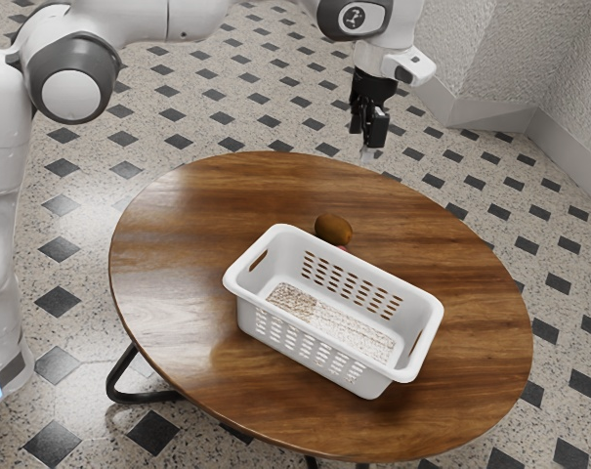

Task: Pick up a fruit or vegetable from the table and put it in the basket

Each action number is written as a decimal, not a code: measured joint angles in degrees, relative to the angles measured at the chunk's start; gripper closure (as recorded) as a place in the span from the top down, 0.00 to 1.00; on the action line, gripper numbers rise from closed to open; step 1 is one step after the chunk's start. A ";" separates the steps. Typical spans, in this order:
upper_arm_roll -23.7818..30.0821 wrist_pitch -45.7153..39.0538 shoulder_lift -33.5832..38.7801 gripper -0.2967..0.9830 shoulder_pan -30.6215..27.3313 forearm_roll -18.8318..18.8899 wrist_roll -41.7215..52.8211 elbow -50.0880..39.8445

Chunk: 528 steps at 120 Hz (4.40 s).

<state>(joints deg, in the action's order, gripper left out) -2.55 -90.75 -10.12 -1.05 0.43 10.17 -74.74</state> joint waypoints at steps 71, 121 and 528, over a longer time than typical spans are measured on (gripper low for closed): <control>0.98 -0.39 2.34 0.77 0.40 0.57 2.82 -0.82; -2.31 -4.22 -4.09 0.77 0.00 4.85 16.53 -3.80; 13.00 -2.59 4.08 0.45 0.62 4.26 37.73 -10.82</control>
<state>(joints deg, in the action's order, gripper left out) 10.45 -93.34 -6.05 -0.43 4.68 47.90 -85.55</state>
